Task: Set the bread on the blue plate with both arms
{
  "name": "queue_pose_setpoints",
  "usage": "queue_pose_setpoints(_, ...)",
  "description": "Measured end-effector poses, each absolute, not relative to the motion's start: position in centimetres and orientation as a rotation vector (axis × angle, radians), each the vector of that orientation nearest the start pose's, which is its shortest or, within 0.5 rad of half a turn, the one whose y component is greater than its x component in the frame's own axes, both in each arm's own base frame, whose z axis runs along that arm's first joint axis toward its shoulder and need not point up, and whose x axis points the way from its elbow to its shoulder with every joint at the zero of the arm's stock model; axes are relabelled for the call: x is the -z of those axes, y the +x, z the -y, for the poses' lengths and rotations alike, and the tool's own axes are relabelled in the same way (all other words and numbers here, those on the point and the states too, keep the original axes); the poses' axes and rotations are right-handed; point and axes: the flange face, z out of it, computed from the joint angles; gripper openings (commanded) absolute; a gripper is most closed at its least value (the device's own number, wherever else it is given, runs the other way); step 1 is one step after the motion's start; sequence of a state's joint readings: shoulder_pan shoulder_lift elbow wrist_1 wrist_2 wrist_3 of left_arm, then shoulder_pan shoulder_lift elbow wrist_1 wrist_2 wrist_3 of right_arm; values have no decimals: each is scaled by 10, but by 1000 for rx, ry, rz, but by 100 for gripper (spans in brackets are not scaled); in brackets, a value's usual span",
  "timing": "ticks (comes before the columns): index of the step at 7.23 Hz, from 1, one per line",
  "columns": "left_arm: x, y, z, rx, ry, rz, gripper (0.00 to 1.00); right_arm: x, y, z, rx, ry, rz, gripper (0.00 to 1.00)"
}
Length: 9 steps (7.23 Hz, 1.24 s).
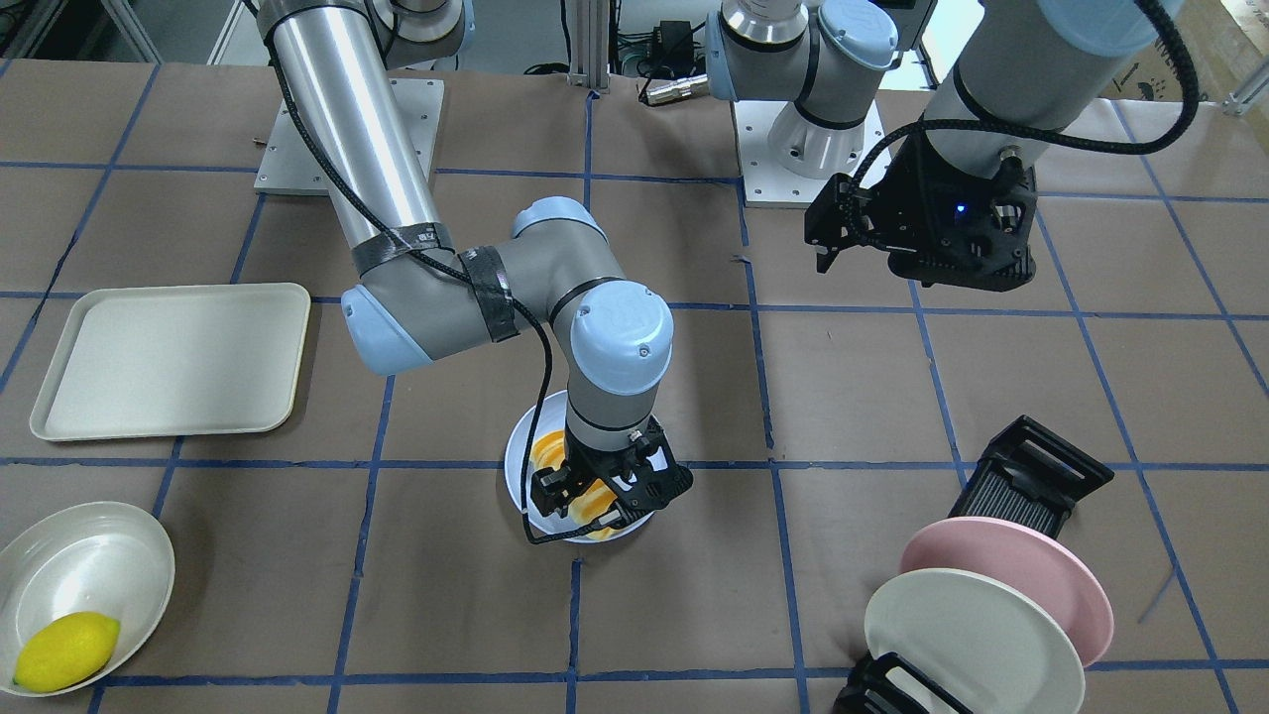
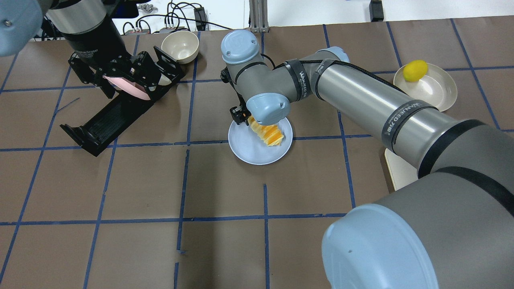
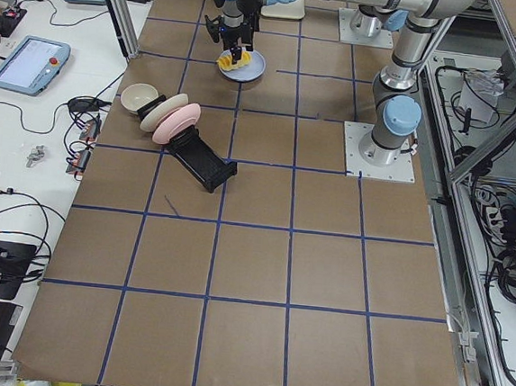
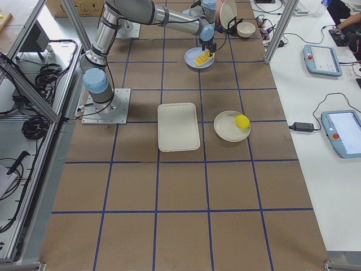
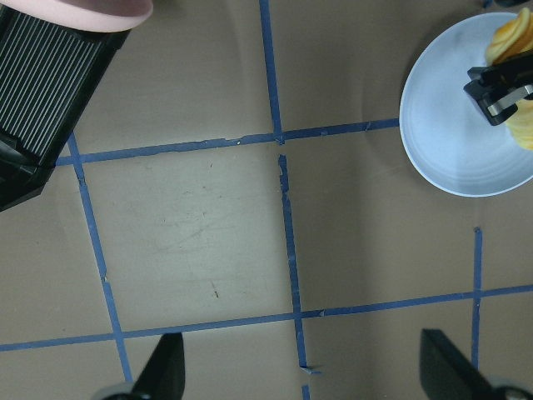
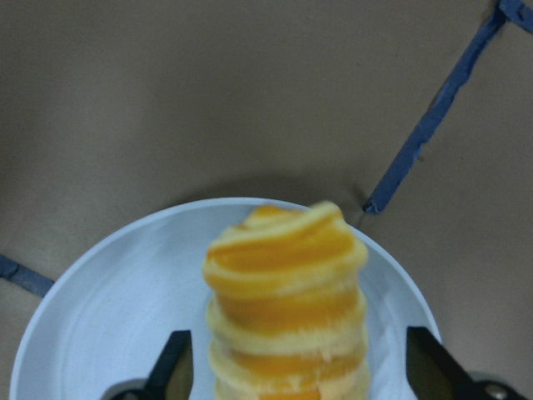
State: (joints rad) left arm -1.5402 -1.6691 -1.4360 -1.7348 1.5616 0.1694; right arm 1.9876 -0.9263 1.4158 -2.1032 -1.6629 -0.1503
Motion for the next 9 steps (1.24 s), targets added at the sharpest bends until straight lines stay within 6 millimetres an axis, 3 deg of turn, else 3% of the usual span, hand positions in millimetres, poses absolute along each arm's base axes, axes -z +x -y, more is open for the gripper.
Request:
queue_pose_setpoints(3, -490, -117, 523, -208, 250, -3142, 100, -231, 399, 593, 94, -909, -3113, 100)
queue_pose_setpoints(4, -490, -116, 523, -206, 244, -3142, 100, -254, 398, 589, 110, -923, -3142, 100)
queue_pose_setpoints(6, -493, -116, 524, -198, 239, -3141, 100, -328, 377, 580, 206, -880, -3173, 97)
queue_pose_setpoints(9, -492, -117, 528, -183, 121, -3143, 100, -411, 300, 575, 241, -673, -3225, 96)
